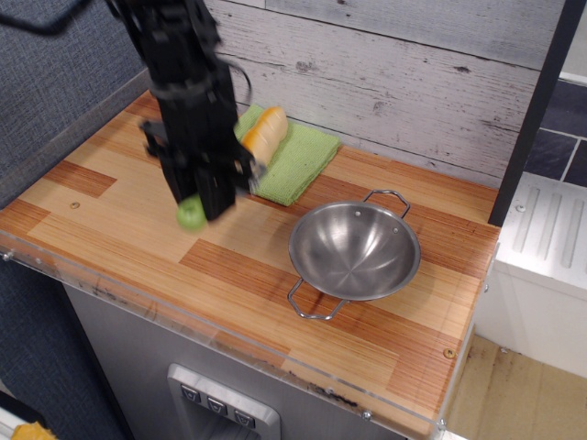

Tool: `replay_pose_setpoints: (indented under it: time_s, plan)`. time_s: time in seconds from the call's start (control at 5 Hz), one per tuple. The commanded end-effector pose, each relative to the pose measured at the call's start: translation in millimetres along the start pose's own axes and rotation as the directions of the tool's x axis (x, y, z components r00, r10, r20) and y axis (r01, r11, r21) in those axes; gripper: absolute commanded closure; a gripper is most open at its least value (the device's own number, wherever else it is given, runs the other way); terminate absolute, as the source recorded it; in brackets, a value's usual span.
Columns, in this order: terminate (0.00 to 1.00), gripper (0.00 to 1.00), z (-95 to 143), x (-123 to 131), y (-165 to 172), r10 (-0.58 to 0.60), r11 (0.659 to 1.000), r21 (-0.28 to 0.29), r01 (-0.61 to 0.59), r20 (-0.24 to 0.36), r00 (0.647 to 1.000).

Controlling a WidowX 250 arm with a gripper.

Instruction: Place the spatula to the left of the cloth.

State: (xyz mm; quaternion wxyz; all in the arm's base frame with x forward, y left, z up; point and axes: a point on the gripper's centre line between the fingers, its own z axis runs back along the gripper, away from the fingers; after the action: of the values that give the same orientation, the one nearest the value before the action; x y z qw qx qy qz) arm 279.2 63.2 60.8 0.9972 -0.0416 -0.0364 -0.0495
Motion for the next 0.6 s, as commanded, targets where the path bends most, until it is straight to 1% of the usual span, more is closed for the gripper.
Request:
replay_pose_setpoints:
  time_s: [0.0,0.2,0.4]
  plan:
    - [0.0,1.0,4,46,65,0.085,0.995,0.041,-0.087,0.05,0.995]
    - [0.0,1.0,-14,58,84,0.111,0.992,0.058,-0.112,0.026,0.993]
    - [0.0,1.0,-24,65,99,0.129,0.988,0.078,-0.13,0.014,0.991]
